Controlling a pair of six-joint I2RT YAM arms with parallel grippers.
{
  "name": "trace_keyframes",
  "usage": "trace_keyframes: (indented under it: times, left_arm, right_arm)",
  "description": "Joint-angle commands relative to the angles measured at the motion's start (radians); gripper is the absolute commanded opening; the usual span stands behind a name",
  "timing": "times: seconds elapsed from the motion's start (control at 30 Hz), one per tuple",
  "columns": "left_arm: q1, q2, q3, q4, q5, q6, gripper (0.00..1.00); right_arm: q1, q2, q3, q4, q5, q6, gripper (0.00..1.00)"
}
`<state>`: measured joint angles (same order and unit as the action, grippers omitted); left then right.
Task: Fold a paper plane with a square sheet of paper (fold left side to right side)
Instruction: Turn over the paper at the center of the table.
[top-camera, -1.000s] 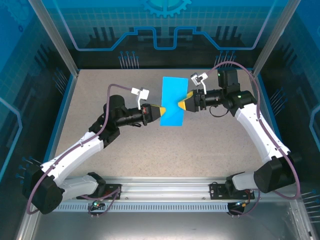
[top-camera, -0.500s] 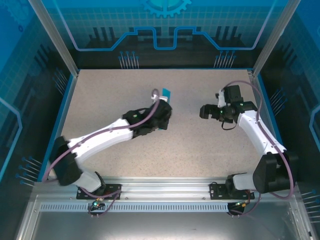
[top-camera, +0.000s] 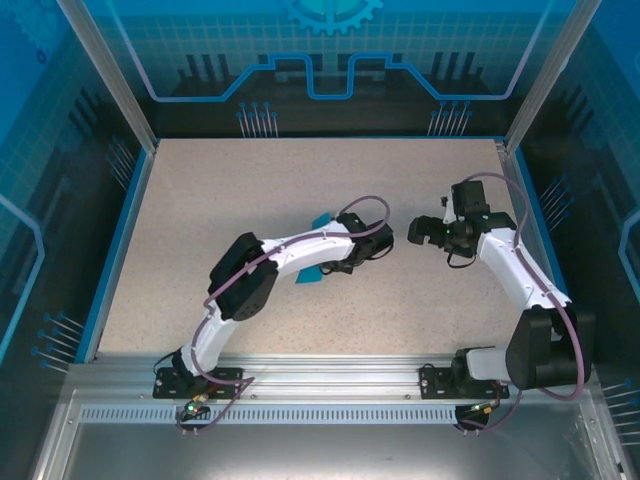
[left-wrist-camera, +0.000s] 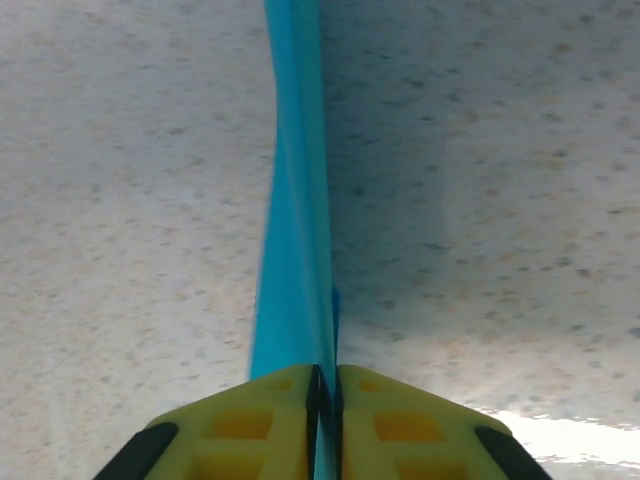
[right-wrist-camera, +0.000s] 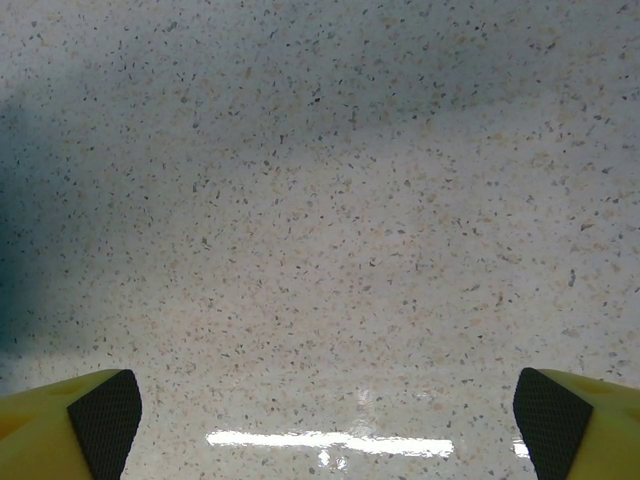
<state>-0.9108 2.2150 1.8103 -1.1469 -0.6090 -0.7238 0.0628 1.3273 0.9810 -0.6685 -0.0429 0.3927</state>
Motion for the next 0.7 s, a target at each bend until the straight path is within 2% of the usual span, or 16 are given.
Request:
trace_keyframes:
  times: [0.0, 0.03, 0.17, 0.2, 0.3, 0.43, 0.5, 0.67]
  left_arm:
    - [0.002, 0.062, 0.093, -0.025, 0.106, 0.040, 0.21]
    - [0.006, 0.074, 0.112, -0.018, 0.128, 0.052, 0.26]
    - [0.037, 0.062, 0.125, 0.052, 0.264, 0.082, 0.58]
    - [0.045, 0.047, 0.120, 0.078, 0.306, 0.094, 0.62]
    - [0.066, -0.027, 0.080, 0.167, 0.398, 0.122, 0.69]
    - [0.117, -0.185, -0.069, 0.317, 0.500, 0.132, 0.76]
    - [0.158, -0.288, -0.193, 0.405, 0.529, 0.118, 0.80]
    - [0.289, -0.522, -0.535, 0.638, 0.647, 0.085, 0.86]
  right_arm:
    - [-0.017, -0.017, -0.020, 0.007, -0.040, -0.008, 1.00]
    - [-0.017, -0.017, -0.024, 0.009, -0.046, -0.010, 0.99]
    - [-0.018, -0.014, -0.039, 0.014, -0.059, -0.017, 1.00]
    - [-0.017, -0.012, -0.039, 0.014, -0.058, -0.021, 1.00]
    - [-0.018, -0.001, -0.038, 0.023, -0.104, -0.039, 1.00]
    - [-0.006, 0.040, -0.029, 0.085, -0.336, -0.065, 1.00]
    - [0.030, 0.078, -0.017, 0.120, -0.411, -0.055, 0.99]
    - [0.165, 0.209, 0.047, 0.201, -0.456, 0.000, 0.97]
